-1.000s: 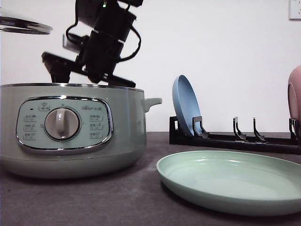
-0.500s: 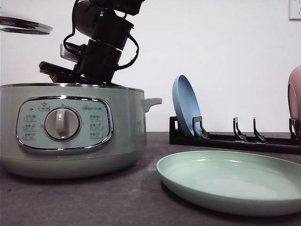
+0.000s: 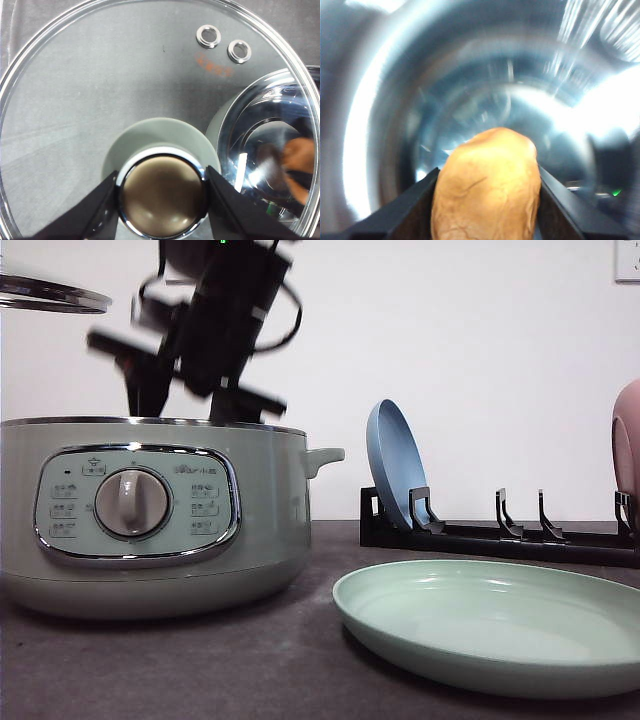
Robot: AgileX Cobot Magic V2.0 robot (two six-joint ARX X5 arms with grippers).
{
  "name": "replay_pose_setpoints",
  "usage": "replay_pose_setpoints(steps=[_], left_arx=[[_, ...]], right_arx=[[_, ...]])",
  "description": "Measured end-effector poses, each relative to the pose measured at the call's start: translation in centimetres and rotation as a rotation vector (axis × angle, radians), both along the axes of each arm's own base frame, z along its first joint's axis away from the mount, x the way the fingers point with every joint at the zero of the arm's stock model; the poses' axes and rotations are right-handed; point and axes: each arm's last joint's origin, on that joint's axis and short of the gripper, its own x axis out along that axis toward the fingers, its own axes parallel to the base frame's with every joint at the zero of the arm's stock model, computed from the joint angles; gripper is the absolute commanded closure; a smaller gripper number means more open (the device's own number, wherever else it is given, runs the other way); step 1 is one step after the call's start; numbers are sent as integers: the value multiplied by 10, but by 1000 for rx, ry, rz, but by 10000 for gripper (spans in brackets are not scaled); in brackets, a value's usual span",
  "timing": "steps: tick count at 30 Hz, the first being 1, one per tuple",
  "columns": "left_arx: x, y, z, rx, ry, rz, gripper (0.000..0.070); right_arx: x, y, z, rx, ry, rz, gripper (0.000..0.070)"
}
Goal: Transfer potato from steamer to green plate
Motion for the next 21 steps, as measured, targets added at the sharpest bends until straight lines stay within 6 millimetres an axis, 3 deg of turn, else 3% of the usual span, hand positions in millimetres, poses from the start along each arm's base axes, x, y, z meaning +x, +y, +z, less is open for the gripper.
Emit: replay_pose_setpoints(steps=[13,21], left_arx=[[0,-2,0,-41,1,-30,700],[0,-4,0,-69,2,-54,700]], right_arx=[[-42,-69,118,71,-196,28,533],[-71,-127,161,15,-234,3,534]])
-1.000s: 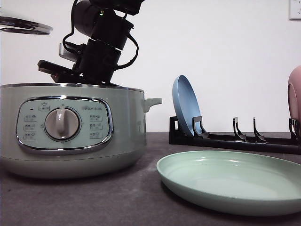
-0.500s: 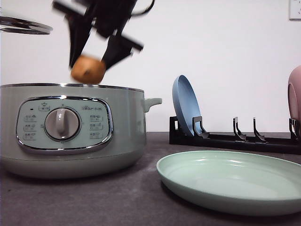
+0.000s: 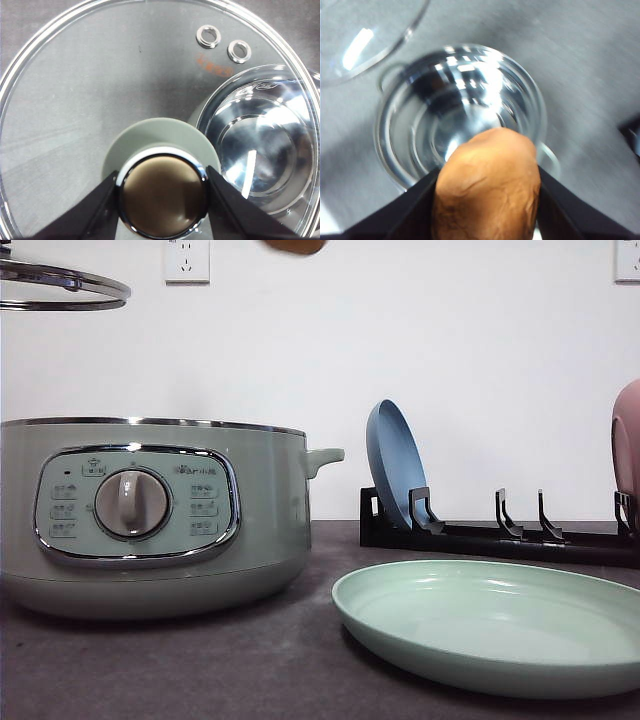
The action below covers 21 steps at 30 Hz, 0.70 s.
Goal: Transfer potato from steamer to green plate
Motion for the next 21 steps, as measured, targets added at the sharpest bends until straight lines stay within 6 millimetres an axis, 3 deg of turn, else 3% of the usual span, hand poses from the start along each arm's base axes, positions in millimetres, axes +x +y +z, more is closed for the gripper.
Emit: replay_pose_setpoints(steps=[5,11,16,21], left_arx=[[0,-6,0,-17,0,-33,700],[-1,-17,0,-20,1,-78,700],[-2,-30,0,-20,2,-126,700],[-5,-43,0,-20,2,-177,700]], right_arx=[[-9,-32,7,-31,13,-40,534],[-29,-76,-3,-27,1,-118,534],[-53,-105,-28,-10,-19,-156,534],[-68,-118,-63,19,15,-138,534]])
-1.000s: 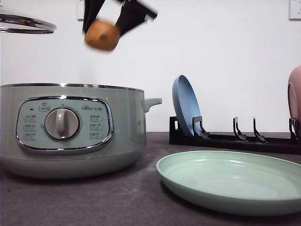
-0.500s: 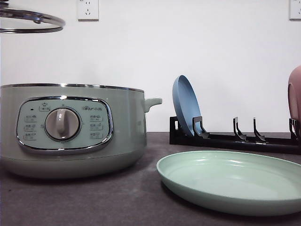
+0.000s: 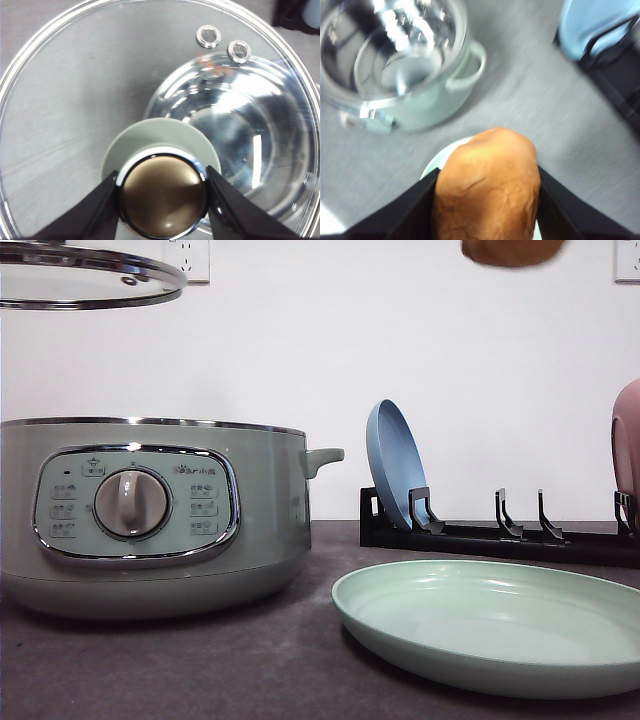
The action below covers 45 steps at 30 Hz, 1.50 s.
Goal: Transfer potato from steamer to green plate
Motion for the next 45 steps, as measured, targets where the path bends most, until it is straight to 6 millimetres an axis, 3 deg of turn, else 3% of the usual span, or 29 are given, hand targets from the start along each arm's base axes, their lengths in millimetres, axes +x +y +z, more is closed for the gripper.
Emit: replay_pose_setpoints(steps=[5,20,34,45], left_arx=[[-3,-11,0,0,0,-44,700],[-8,-31,0,0,0,-122,700],[-12,-42,0,0,0,-165,700],[-16,-51,0,0,0,-206,700]], right_arx=[[-4,-2,-33,-1,30,10,534],[13,9,-147,15,101,28,534],[37,23,-199,-36,221,9,532],[39,23,-202,-36,233,4,198]])
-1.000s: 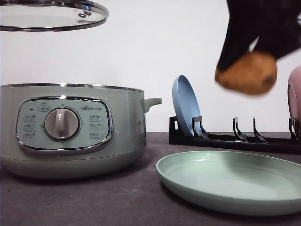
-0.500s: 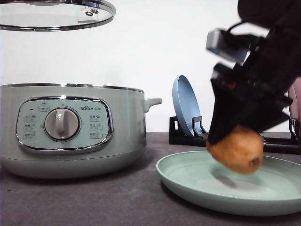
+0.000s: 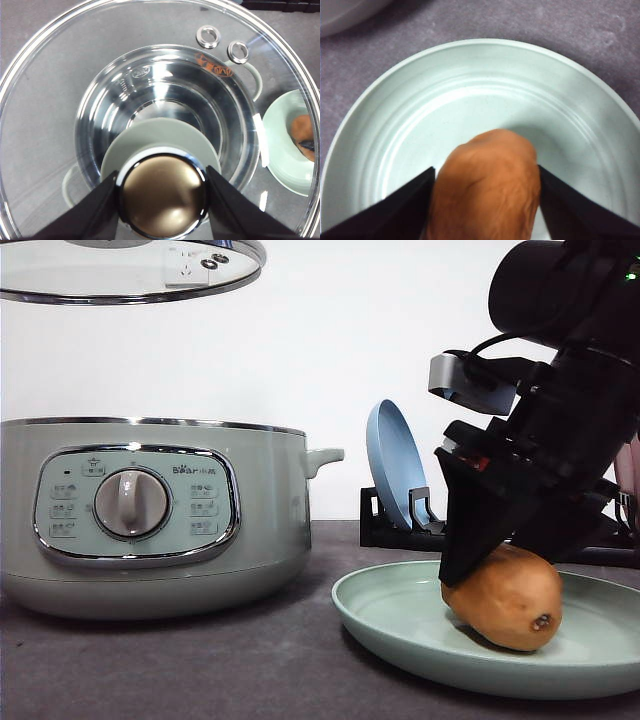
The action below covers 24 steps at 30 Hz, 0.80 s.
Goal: Transfer potato from steamer to green plate
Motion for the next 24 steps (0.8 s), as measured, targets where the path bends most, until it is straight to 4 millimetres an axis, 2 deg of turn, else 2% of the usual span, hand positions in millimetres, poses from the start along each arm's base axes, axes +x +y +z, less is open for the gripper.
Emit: replay_pose_setpoints(steps=[3,7,13,24], left_arx=[[0,-1,0,0,0,-5,700],[-1,-3,0,0,0,-12,700],[-2,-11,-4,5,13,-42,700],[25,-26,-30,48,108,-49,700]], right_arx=[[0,0,1,2,-4,-1,143],[-2,-1,18,26,-53,-8,141],[-7,-6,72,106,-194,-16,141],[-35,-27,155,213,-402,-39,141]])
